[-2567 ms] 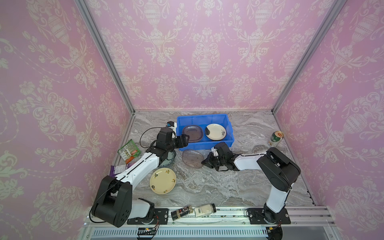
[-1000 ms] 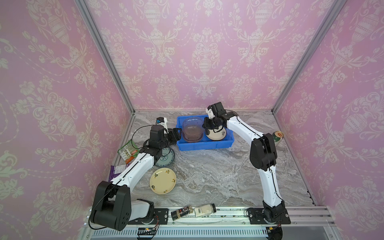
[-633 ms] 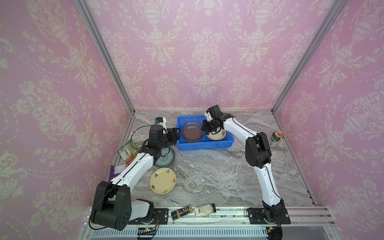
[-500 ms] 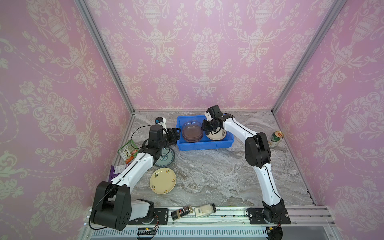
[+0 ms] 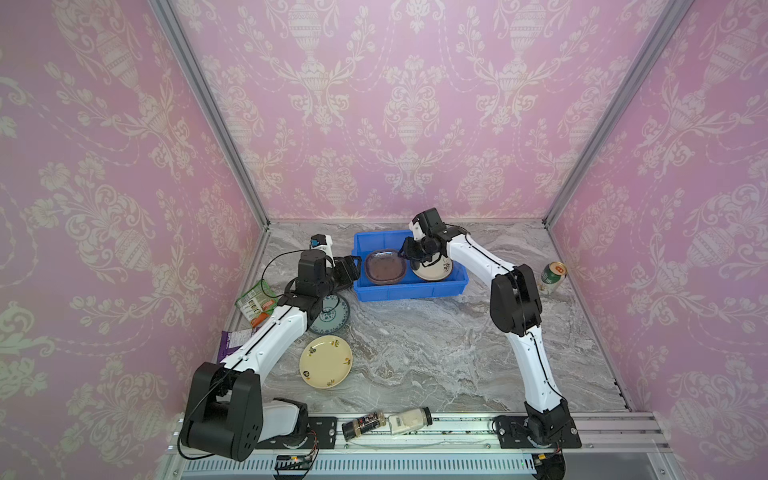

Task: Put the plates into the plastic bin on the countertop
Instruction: 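Open the right gripper over the stack while the left gripper reaches to the dark plate, then pinch the dark plate rim with the left gripper beside the bin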

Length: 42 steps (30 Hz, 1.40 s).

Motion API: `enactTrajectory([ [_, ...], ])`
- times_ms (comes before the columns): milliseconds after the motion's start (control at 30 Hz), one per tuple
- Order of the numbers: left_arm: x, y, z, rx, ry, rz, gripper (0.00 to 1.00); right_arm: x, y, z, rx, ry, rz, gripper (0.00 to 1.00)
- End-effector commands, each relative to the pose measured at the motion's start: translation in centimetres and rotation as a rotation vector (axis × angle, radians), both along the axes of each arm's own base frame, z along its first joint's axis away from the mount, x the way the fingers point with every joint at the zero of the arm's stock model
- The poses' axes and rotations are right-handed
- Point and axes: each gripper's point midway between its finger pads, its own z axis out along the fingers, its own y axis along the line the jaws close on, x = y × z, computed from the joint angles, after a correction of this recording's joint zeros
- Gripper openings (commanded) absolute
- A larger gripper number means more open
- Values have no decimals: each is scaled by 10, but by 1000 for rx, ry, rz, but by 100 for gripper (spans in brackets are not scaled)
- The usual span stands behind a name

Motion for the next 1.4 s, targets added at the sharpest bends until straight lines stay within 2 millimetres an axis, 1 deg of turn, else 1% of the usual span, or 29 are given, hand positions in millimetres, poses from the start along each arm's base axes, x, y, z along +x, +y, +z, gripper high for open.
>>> enactTrajectory([
  [0, 2, 4, 3, 19, 0, 2, 78, -1, -3, -15, -15, 30, 2, 31],
  [267, 4, 12, 0, 26, 3, 26, 78, -2, 7, -41, -3, 74, 19, 27],
  [367, 6, 19, -1, 30, 4, 43, 78, -2, 9, -45, 2, 81, 23, 26],
  [433, 7, 28, -2, 43, 5, 65, 78, -1, 10, -41, 5, 75, 22, 25],
  [467, 8, 33, -3, 49, 9, 77, 78, -1, 10, -36, 12, 66, 21, 25],
  [533, 12, 48, -5, 51, 14, 111, 77, 1, 10, -18, 29, 34, 22, 25],
  [633, 20, 74, -8, 28, 9, 176, 77, 2, 12, 22, 67, -34, 31, 25],
  [733, 29, 99, -13, 10, 8, 235, 77, -3, 13, 64, 114, -100, 45, 25],
  [767, 33, 104, -17, 5, 10, 242, 76, -6, 13, 78, 129, -123, 51, 25],
  [867, 45, 114, -29, -3, 29, 247, 76, -18, 9, 111, 160, -178, 60, 26],
  [967, 55, 124, -45, -16, 54, 244, 73, -33, 3, 133, 179, -217, 69, 26],
  [1067, 62, 143, -61, -55, 63, 265, 66, -48, -3, 148, 197, -246, 76, 27],
  [1133, 65, 157, -71, -92, 73, 281, 61, -55, -7, 153, 203, -261, 74, 27],
  [1200, 67, 167, -81, -123, 79, 289, 58, -62, -9, 152, 204, -260, 80, 27],
  [1267, 67, 172, -90, -154, 89, 285, 55, -67, -10, 148, 200, -252, 89, 27],
  [1367, 70, 170, -94, -183, 77, 248, 54, -70, -11, 141, 198, -236, 98, 27],
])
